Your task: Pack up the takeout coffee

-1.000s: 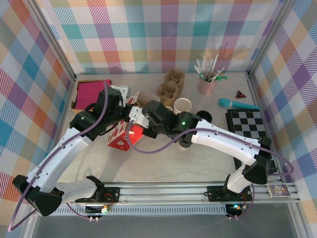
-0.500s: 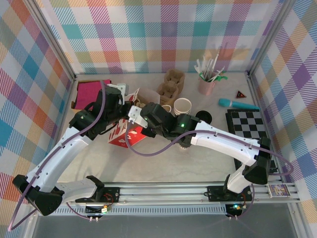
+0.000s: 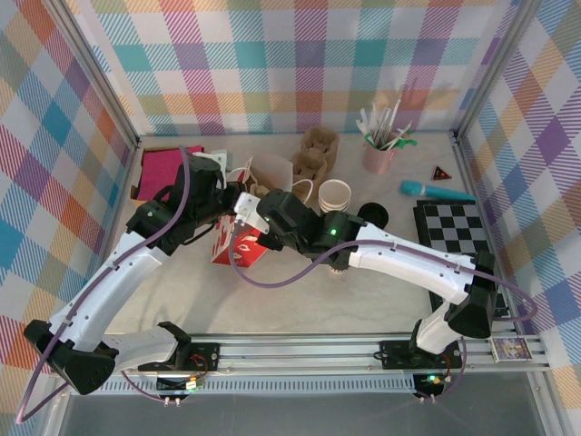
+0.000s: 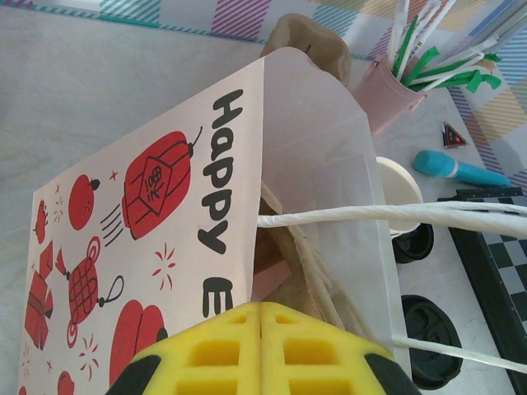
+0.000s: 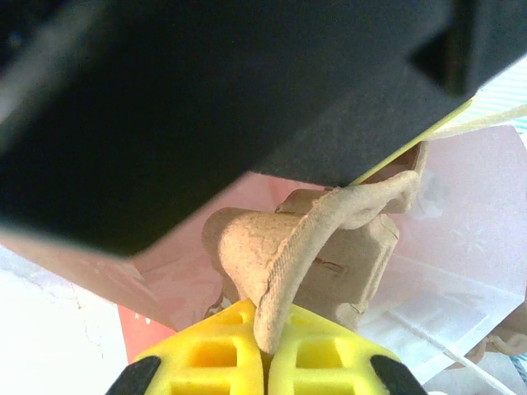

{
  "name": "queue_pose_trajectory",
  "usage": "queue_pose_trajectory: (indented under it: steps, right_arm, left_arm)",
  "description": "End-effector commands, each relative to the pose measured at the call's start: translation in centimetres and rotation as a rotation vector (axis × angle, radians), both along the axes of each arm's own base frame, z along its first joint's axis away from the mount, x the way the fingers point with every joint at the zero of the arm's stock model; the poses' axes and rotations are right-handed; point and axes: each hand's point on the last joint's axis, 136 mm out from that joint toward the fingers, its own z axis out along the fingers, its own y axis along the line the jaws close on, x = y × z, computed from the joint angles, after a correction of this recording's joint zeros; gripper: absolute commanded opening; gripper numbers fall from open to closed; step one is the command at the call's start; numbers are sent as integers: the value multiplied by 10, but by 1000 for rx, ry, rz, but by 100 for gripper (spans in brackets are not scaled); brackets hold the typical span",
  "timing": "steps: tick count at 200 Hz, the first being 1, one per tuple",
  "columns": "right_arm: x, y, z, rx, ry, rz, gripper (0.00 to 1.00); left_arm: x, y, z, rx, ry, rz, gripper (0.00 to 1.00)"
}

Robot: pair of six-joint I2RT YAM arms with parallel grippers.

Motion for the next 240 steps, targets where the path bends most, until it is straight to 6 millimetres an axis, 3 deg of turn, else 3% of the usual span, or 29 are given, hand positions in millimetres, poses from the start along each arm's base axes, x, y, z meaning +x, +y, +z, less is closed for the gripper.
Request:
queue_pose_trajectory:
  steps: [1,130,176,240]
  right_arm:
    - [-9,12,-25,-41,31,64,3]
    - [-13,12,-48,-98,68,89,14]
    - [-19,12,-37,-66,82,111,27]
    - [-29,7,-15,25,126,120,27]
  left_arm:
    - [-3,-27,51,-178,-102,-91,0]
    - [1,-22,48,-181,-97,-57,0]
    - [3,-20,45,-178,-91,-49,0]
    - [4,-18,33,-156,-71,-46,0]
